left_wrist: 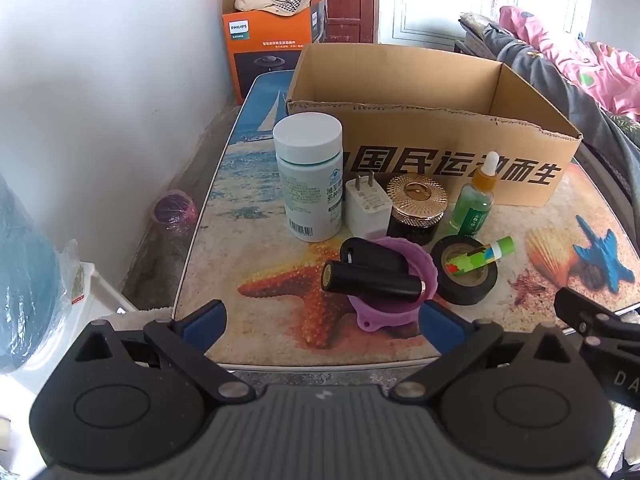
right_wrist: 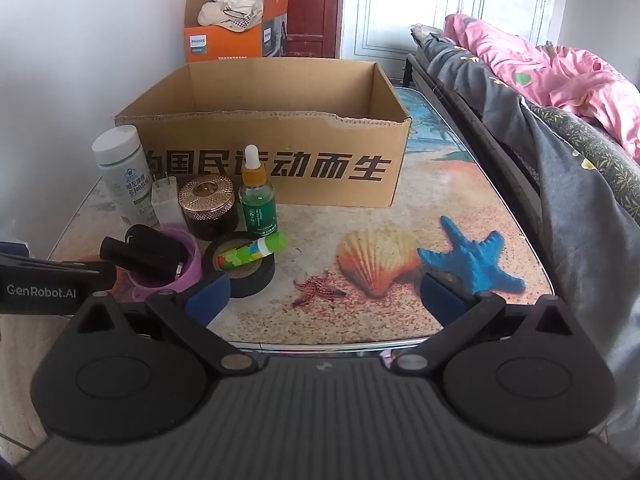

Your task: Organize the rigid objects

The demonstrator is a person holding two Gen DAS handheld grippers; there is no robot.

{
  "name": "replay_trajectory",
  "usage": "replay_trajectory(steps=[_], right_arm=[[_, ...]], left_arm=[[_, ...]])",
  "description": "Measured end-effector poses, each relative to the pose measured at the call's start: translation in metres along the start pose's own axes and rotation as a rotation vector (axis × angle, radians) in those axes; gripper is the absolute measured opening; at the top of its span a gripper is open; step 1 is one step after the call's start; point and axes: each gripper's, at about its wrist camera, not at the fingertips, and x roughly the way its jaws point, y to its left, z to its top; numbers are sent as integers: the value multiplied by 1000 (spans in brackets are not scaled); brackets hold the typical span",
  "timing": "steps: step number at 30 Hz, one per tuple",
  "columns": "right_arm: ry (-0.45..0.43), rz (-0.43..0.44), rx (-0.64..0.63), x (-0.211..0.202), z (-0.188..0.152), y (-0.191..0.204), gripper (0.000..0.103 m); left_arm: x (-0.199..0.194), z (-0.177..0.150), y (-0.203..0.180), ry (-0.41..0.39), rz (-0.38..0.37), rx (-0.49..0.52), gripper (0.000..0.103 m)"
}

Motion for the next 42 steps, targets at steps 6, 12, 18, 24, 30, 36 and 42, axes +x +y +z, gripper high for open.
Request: replay_trajectory(steps=[6,12,18,24,30,36,42], right_arm=[[-9,1,5,-1,4,0,102],[-12,2,3,-1,5,0,102],[-17,5,4,-3,7,1,102],[-15,4,5,-3,6,1,102],[-13,4,6,-2,5,1,102],[-11,5,6,-1,5,1,102],[-11,4,5,-1,5,0,102]], left_arm=[[0,0,0,1,4,0,103],[1,0,0,4,9,2,103],[-1,0,1,-2,12,1,103],[-1,0,0,0,12,6,103],[-2,0,-2,2,11,14,103],[-1,-1,-3,8,12,18,103],[-1,0,-5,9,12,22,103]])
